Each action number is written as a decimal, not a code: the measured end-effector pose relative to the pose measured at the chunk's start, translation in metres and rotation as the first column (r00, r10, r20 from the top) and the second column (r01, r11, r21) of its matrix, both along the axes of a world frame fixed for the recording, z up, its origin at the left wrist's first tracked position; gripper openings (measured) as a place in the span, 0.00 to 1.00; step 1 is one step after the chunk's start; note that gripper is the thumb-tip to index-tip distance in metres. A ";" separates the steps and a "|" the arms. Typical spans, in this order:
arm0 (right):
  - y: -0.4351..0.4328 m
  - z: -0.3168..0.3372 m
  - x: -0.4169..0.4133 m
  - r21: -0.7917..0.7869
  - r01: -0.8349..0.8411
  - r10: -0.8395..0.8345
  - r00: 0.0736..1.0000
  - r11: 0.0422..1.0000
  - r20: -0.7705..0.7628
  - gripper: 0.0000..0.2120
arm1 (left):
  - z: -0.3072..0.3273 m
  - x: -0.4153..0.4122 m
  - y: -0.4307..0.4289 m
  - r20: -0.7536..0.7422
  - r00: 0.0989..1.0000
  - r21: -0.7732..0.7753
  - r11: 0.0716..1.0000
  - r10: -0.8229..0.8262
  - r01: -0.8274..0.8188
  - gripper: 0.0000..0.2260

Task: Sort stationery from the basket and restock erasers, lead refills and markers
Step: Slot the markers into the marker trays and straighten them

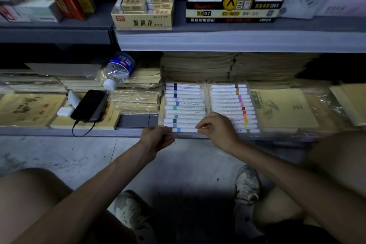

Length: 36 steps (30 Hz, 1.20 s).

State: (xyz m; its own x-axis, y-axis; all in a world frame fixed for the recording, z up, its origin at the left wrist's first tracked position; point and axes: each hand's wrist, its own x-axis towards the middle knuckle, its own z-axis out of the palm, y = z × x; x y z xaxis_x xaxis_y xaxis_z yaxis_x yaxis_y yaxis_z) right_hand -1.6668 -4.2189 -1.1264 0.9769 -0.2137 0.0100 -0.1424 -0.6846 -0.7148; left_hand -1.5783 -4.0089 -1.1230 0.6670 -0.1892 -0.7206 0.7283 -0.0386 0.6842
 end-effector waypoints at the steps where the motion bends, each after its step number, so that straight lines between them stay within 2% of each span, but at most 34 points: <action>1: 0.000 -0.001 0.000 -0.017 0.007 -0.007 1.000 1.000 0.006 0.04 | 0.000 0.000 -0.001 -0.001 1.000 -0.003 1.000 0.010 -0.010 0.15; 3: 0.000 -0.001 -0.001 -0.112 -0.035 0.037 0.999 0.993 0.020 0.02 | 0.000 -0.001 -0.003 0.001 1.000 -0.012 0.999 0.031 -0.031 0.15; 6: 0.000 0.000 -0.003 -0.252 -0.145 0.149 0.989 0.957 -0.003 0.05 | 0.001 -0.004 -0.004 0.008 0.999 -0.016 0.999 0.048 -0.048 0.14; 14: 0.001 -0.001 -0.003 -0.376 -0.204 0.208 0.978 0.904 -0.030 0.06 | -0.001 -0.006 -0.002 0.036 0.999 -0.005 1.000 0.025 -0.025 0.13; 20: 0.000 -0.006 -0.006 -0.529 -0.252 0.301 0.954 0.810 0.007 0.03 | 0.000 -0.005 -0.001 0.013 1.000 -0.055 0.998 0.020 -0.019 0.15; 27: -0.003 0.002 -0.004 -0.462 -0.259 0.319 0.946 0.848 0.055 0.03 | 0.007 -0.006 0.000 -0.040 0.999 -0.107 0.994 0.033 -0.037 0.16; 33: 0.003 -0.005 -0.004 -0.429 -0.236 0.285 0.957 0.872 0.053 0.04 | 0.000 -0.007 0.001 0.009 1.000 -0.074 0.997 0.017 -0.016 0.17; 36: 0.004 -0.004 -0.003 -0.362 -0.196 0.238 0.968 0.911 0.074 0.03 | -0.002 -0.006 0.000 0.014 1.000 -0.069 0.997 0.027 -0.026 0.16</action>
State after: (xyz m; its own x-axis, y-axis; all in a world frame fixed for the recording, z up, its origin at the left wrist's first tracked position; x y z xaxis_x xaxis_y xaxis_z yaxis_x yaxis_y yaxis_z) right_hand -1.6702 -4.2150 -1.1306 0.9864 0.0411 0.1594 0.1064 -0.8980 -0.4270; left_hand -1.5848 -4.0089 -1.1250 0.6830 -0.2204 -0.6964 0.7181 0.0283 0.6954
